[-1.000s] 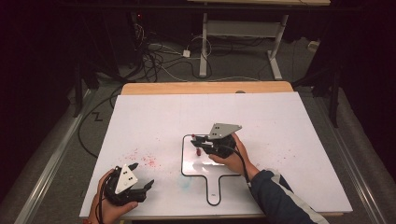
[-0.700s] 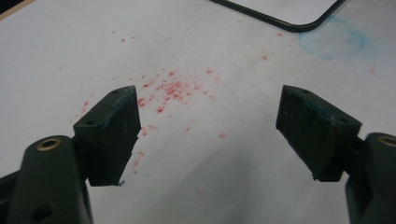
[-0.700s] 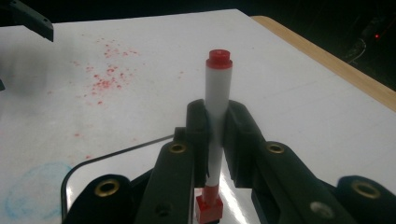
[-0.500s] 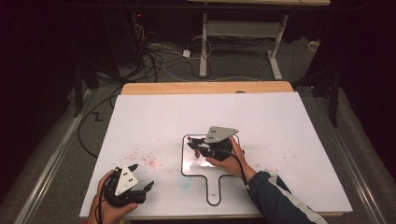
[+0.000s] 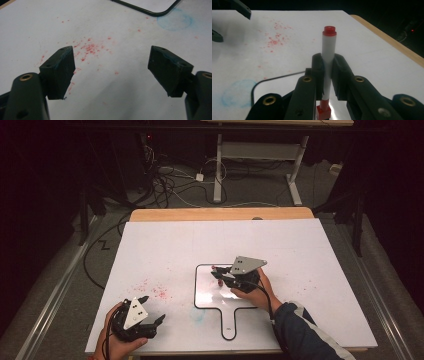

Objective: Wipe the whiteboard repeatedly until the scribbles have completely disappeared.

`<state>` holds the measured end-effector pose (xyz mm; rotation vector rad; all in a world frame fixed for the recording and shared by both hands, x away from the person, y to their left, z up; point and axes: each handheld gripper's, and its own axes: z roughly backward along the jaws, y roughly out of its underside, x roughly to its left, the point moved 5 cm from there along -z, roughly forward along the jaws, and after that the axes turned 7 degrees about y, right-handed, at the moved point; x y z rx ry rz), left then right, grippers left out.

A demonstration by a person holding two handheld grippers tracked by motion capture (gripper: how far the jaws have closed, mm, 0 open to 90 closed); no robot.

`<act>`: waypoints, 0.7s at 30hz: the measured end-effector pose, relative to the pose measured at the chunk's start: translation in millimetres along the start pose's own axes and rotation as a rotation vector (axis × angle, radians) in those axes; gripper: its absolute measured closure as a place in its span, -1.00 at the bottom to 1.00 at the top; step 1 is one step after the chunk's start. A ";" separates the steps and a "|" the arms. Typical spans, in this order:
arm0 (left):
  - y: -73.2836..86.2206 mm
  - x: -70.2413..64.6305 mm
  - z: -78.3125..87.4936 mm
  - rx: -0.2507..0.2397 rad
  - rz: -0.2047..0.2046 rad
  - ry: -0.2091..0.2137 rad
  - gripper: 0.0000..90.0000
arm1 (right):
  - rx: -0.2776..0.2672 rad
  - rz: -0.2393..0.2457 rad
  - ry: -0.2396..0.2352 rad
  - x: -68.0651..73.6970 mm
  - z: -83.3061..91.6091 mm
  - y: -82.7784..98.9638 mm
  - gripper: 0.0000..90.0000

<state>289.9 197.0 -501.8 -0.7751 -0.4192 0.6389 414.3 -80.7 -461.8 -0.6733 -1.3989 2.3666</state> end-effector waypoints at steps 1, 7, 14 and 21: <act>-0.1 0.0 -0.1 0.000 -0.001 0.000 -0.53 | 0.006 0.011 0.014 -2.4 2.1 1.4 0.82; -0.1 -0.2 -0.4 0.002 -0.001 0.004 -0.53 | 0.024 0.025 0.079 -19.9 11.5 10.2 0.82; -0.4 -0.3 -1.1 0.001 0.001 0.007 -0.53 | 0.010 -0.007 0.075 -22.3 11.1 11.3 0.82; -0.8 -1.1 -2.5 0.004 0.000 0.011 -0.53 | -0.026 0.003 0.014 4.5 -9.9 -3.5 0.81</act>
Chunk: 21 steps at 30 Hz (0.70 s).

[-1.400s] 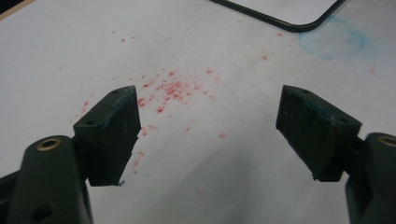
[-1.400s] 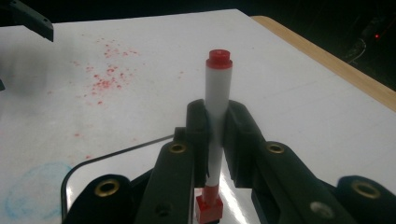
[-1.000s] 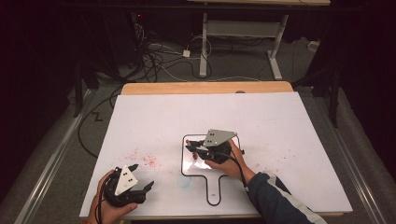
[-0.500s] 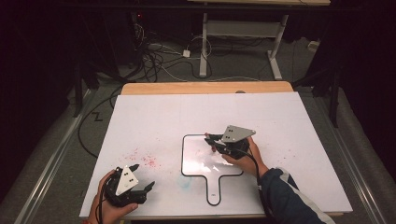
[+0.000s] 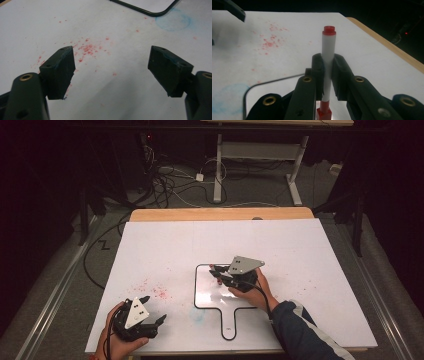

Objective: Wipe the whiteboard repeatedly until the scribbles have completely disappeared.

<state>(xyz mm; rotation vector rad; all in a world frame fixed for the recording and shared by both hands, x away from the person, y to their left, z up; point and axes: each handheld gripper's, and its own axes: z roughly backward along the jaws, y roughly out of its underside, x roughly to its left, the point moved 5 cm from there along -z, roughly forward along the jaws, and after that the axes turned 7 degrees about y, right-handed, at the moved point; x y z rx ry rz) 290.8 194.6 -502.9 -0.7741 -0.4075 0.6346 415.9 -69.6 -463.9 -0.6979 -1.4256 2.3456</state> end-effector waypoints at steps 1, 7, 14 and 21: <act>0.0 -0.1 0.1 -0.001 0.000 0.001 -0.53 | -0.004 -0.002 -0.010 3.5 -3.1 -1.8 0.81; 0.4 0.4 1.4 -0.006 0.004 0.002 -0.53 | -0.025 -0.010 -0.060 19.5 -19.4 -12.3 0.81; 1.3 0.6 1.6 -0.005 0.006 0.005 -0.53 | -0.013 0.001 -0.037 16.8 -22.3 -12.2 0.81; 0.6 -0.1 1.2 -0.002 0.001 0.004 -0.53 | 0.006 -0.016 0.008 -3.8 -10.2 -2.8 0.82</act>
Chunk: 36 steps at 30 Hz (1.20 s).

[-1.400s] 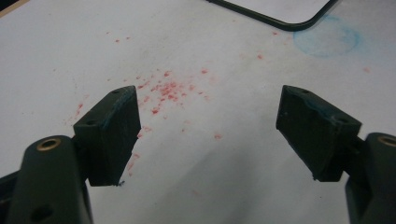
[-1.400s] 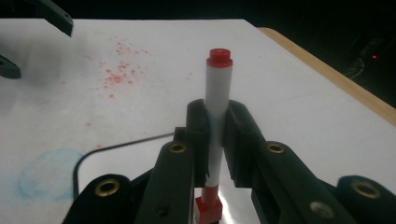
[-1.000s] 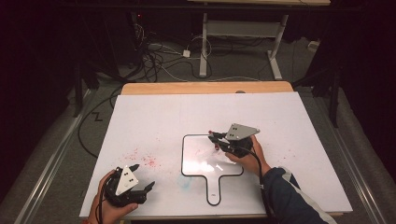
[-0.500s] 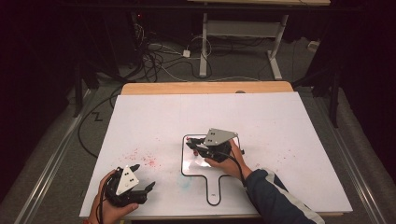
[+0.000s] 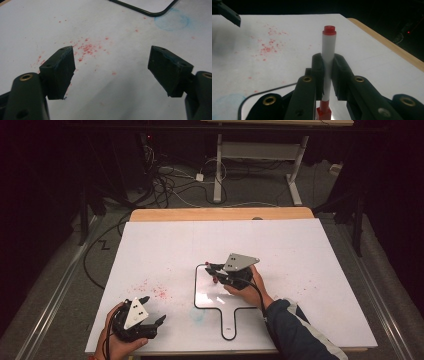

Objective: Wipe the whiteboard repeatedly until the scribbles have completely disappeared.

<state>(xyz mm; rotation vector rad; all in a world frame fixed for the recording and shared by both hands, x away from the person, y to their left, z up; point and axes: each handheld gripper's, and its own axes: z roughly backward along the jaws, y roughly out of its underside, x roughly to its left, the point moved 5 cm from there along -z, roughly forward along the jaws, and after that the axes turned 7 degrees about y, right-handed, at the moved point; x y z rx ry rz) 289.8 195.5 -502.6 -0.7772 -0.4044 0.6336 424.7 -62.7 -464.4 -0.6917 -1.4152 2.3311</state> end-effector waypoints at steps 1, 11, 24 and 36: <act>-0.1 -0.2 -0.1 0.001 0.000 0.000 -0.53 | 0.005 0.006 0.006 -2.2 1.7 1.1 0.82; 0.0 -0.3 0.8 -0.001 0.000 0.003 -0.53 | 0.030 -0.006 0.061 -20.8 17.5 11.2 0.82; -1.0 -0.7 -1.7 0.003 -0.005 0.008 -0.53 | 0.015 -0.021 0.046 -13.7 20.9 12.0 0.82; -1.2 -0.6 -1.7 0.003 -0.006 0.011 -0.53 | 0.002 -0.006 0.065 -13.5 22.7 13.8 0.81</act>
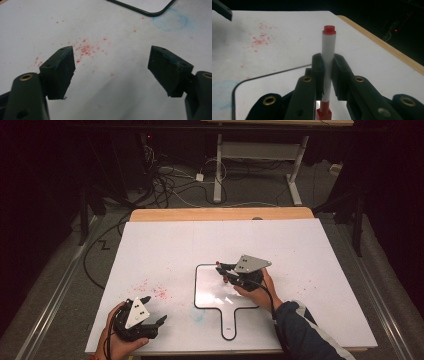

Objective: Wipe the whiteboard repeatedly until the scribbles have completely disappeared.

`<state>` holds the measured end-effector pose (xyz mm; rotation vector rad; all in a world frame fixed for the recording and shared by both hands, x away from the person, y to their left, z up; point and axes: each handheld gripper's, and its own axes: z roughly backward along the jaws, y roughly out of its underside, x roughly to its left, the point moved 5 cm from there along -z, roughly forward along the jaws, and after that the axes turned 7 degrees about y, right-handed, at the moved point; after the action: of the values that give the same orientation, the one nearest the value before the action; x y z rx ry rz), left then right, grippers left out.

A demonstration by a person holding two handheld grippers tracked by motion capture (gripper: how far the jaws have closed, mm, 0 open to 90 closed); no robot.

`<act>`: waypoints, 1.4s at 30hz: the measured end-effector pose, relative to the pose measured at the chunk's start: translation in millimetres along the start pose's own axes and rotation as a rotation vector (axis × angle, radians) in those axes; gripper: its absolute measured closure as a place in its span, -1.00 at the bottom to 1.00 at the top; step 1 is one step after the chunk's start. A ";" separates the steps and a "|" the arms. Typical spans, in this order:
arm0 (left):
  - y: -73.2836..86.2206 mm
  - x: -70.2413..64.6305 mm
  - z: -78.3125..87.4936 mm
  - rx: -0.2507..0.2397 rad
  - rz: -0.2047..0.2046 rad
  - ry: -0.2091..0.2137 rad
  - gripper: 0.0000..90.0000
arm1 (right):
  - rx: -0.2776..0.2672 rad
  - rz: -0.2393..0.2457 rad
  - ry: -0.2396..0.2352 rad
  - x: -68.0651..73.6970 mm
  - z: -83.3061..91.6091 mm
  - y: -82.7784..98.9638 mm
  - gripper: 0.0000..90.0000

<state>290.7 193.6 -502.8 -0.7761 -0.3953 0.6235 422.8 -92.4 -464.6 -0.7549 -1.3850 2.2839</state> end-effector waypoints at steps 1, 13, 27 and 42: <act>0.0 0.1 0.0 0.000 0.000 0.000 -0.53 | 0.006 -0.002 0.012 -3.3 2.4 1.6 0.82; -1.4 -0.8 -1.6 0.002 -0.005 0.003 -0.53 | 0.001 -0.023 0.036 -13.7 13.3 9.6 0.82; -1.1 -0.8 -1.5 0.002 -0.006 0.007 -0.53 | -0.012 0.007 -0.014 2.3 12.2 5.2 0.82; -1.7 -1.0 -1.9 0.003 -0.010 0.009 -0.53 | -0.023 0.033 -0.050 22.5 12.0 1.3 0.81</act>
<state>291.7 191.0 -502.9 -0.7733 -0.3891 0.6111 397.7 -88.9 -467.0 -0.7370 -1.4343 2.3306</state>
